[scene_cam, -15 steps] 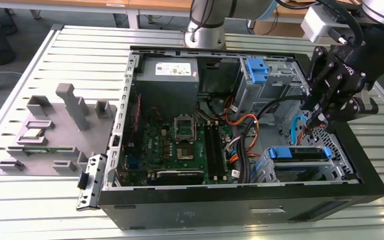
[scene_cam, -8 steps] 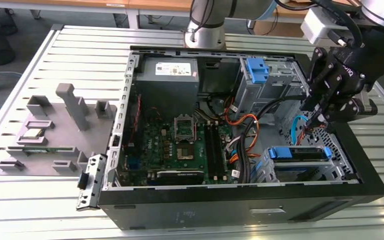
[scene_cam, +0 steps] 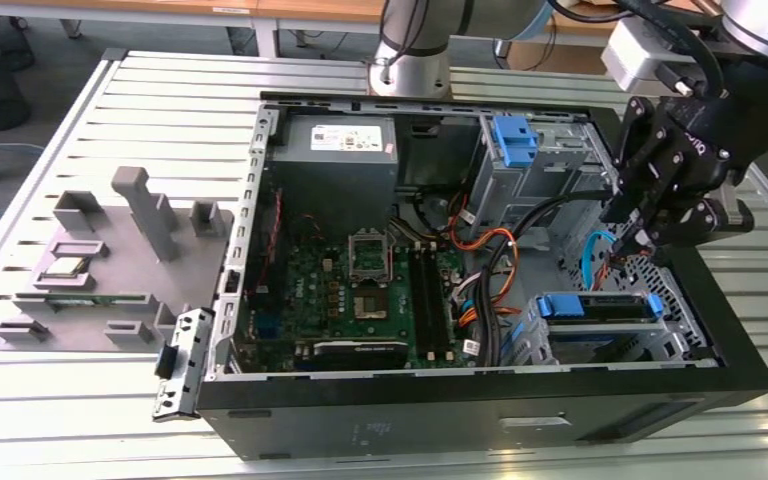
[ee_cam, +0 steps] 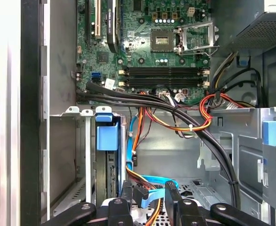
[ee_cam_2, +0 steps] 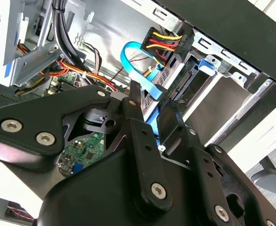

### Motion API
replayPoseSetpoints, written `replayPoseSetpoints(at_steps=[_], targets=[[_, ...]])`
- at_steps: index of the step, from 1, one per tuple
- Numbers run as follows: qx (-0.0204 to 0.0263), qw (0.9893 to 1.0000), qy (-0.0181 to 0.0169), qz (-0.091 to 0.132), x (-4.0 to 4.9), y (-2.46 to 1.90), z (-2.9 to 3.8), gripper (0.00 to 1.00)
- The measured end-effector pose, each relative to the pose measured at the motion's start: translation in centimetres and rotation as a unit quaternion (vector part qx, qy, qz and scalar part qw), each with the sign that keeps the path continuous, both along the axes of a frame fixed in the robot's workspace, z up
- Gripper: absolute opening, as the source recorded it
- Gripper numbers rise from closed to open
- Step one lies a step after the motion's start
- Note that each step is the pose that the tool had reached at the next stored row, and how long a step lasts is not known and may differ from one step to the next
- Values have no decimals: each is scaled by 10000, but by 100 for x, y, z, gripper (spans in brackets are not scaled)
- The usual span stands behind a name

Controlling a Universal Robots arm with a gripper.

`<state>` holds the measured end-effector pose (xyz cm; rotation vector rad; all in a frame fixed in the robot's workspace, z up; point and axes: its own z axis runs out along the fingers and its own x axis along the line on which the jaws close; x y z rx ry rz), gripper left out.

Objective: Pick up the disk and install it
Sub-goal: 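Insert the first disk wire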

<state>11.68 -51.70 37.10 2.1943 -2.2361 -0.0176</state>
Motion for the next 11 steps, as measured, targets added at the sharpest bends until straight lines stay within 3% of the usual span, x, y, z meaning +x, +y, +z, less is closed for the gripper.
replayPoseSetpoints(at_steps=[11], targets=[[-2, 10000, 0, -1, 8, 0, -21, 41]])
